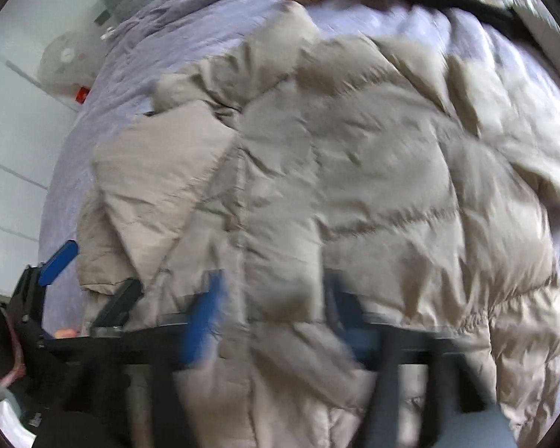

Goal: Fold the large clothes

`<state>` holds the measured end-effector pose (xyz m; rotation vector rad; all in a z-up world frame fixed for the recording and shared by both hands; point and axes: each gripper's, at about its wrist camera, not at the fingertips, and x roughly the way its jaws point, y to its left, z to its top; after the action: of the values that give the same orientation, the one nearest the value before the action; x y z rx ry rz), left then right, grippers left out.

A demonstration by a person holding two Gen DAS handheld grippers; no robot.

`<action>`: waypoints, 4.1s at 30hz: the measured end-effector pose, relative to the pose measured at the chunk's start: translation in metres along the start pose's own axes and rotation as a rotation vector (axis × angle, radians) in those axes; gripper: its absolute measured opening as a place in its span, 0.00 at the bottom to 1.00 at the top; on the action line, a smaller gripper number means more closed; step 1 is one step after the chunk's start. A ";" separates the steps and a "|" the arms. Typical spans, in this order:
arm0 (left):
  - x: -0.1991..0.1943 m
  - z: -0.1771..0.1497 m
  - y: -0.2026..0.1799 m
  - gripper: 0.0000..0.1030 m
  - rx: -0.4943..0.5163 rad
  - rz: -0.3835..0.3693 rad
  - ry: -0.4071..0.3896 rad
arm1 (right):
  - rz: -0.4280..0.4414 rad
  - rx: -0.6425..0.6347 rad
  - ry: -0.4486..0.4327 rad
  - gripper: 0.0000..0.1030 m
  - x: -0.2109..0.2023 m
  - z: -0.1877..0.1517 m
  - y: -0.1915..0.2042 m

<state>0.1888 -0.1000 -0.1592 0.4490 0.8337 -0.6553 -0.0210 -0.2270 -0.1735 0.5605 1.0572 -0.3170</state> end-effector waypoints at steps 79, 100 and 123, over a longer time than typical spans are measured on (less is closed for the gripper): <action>0.076 -0.009 0.172 0.06 -0.550 -0.016 0.172 | 0.033 0.153 -0.196 0.16 -0.007 0.141 -0.025; 0.036 -0.038 0.135 0.06 -0.460 0.034 0.263 | 0.058 0.171 -0.022 0.16 0.005 0.114 -0.055; -0.021 -0.035 -0.021 0.98 -0.363 -0.004 0.397 | 0.098 0.332 0.026 0.61 -0.092 0.017 -0.103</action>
<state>0.1447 -0.0866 -0.1659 0.2482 1.3030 -0.4079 -0.1035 -0.3231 -0.1144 0.9129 1.0038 -0.4024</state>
